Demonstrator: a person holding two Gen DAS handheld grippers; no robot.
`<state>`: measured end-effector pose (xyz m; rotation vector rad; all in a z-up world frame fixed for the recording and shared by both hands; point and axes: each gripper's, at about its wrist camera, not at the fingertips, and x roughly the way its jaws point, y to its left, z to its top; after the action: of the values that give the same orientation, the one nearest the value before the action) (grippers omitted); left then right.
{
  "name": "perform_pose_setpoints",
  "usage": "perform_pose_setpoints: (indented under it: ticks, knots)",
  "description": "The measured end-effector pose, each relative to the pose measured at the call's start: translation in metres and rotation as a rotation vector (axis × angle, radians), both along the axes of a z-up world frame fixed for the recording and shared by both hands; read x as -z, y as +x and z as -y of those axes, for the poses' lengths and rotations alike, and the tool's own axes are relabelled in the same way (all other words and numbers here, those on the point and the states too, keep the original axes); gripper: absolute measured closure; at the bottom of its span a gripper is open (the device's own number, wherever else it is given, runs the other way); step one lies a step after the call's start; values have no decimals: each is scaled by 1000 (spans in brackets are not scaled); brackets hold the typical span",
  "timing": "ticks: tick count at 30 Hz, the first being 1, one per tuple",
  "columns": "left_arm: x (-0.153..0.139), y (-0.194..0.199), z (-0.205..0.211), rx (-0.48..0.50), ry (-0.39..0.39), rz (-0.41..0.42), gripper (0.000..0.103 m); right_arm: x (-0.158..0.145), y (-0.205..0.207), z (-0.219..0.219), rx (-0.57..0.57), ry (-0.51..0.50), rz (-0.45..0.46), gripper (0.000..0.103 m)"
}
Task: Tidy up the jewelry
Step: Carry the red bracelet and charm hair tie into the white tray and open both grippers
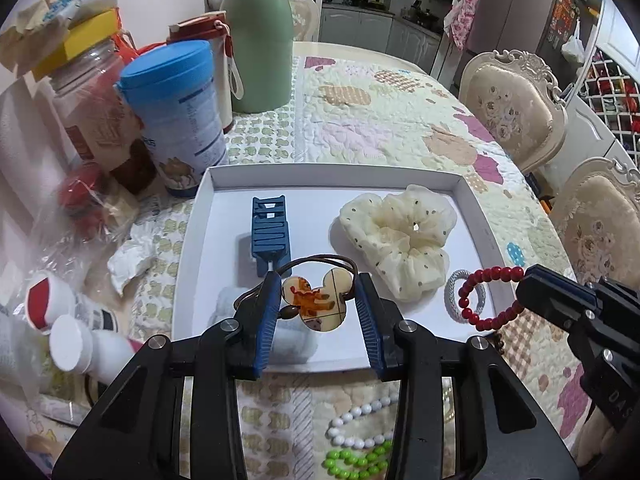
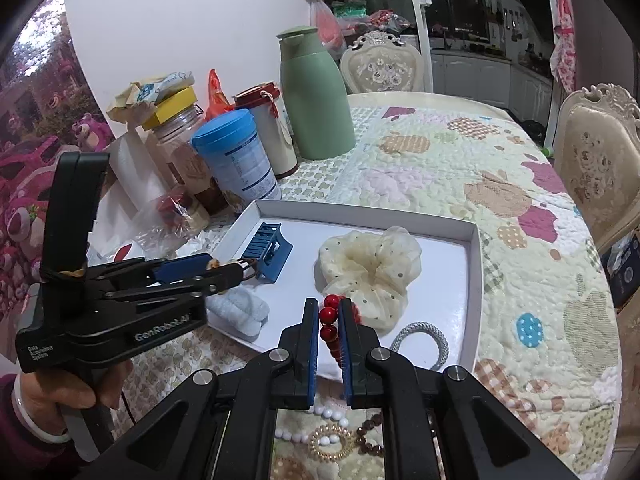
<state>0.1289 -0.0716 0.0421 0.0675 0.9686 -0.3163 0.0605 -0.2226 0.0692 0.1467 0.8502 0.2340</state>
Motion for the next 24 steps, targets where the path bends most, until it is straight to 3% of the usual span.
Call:
perform_pose_setpoints:
  ticks: [10,17,24]
  knots:
    - [30,27,14,-22,17,-55,66,41,28,-2,6,114,-93,94]
    - [51,39,25,-22,48,-80,66,89,37,28,88,80,-217,94]
    - [70,46,36,-23,74,-111,66,102,38,32,75,43,-243,94]
